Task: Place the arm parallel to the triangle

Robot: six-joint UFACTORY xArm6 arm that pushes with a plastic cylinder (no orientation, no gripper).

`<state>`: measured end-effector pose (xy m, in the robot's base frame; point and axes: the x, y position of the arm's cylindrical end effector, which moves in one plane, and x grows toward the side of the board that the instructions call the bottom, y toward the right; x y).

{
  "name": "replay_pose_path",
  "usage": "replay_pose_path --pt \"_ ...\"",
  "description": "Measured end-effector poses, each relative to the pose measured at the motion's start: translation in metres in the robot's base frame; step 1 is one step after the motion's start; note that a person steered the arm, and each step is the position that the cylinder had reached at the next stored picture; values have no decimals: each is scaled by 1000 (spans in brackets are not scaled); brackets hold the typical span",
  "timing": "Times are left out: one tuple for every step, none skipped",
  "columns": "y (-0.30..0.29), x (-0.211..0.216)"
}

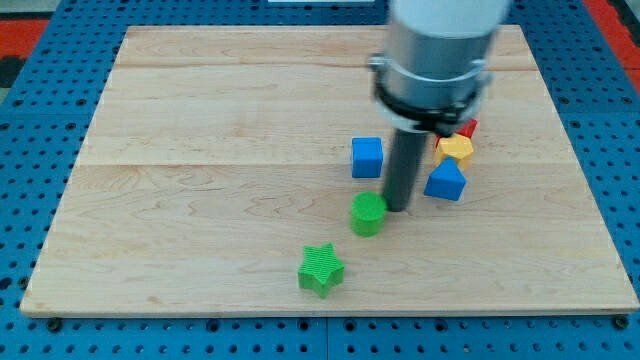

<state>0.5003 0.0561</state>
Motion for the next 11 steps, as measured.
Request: replay_pose_path --pt "-18 32" --pt "-5 37" --pt "60 80" --pt "58 118" --pt "27 119" --pt "3 117" --pt "4 94" --pt "111 53" --pt "195 50" --pt "216 48" --pt "217 13"
